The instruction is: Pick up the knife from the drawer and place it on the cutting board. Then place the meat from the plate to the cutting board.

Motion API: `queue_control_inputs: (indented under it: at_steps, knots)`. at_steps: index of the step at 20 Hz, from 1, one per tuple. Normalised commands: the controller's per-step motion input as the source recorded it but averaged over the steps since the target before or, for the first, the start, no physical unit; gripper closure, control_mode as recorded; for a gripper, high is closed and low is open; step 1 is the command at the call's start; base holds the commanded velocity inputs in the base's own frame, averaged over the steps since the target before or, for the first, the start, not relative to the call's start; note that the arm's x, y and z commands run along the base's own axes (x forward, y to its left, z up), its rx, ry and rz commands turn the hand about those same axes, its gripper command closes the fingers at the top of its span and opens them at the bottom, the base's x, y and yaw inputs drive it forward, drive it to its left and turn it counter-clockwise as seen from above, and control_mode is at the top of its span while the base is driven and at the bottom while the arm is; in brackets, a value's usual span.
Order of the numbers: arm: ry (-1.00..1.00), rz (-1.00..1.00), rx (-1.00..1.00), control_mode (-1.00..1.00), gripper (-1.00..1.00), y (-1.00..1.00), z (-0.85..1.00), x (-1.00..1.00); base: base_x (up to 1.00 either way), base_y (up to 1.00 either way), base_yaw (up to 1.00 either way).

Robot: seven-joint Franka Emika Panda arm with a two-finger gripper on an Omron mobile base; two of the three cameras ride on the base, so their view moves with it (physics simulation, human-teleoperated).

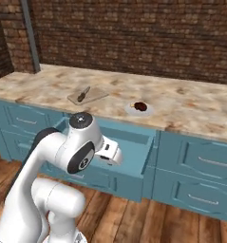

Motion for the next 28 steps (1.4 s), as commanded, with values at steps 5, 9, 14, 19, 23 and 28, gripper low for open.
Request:
queue_control_inputs:
  at_steps: [5, 9, 14, 19, 23, 28]
  knots:
    - [0.00, 0.00, 0.00, 1.00, -1.00, 0.00, 0.00, 0.00, 0.00, -1.00, 0.36]
    - [0.00, 0.00, 0.00, 1.00, -1.00, 0.00, 0.00, 0.00, 0.13, -1.00, 0.39]
    - [0.00, 0.00, 0.00, 1.00, -1.00, 0.00, 0.00, 0.00, 0.77, -0.84, 0.46]
    - [0.00, 0.00, 0.00, 1.00, -1.00, 0.00, 0.00, 0.00, 0.77, -0.85, 0.45]
    - [0.00, 0.00, 0.00, 1.00, -1.00, 0.00, 0.00, 0.00, -0.19, -1.00, 0.25]
    - [0.00, 0.00, 0.00, 1.00, -1.00, 0.00, 0.00, 0.00, 0.02, -1.00, 0.25]
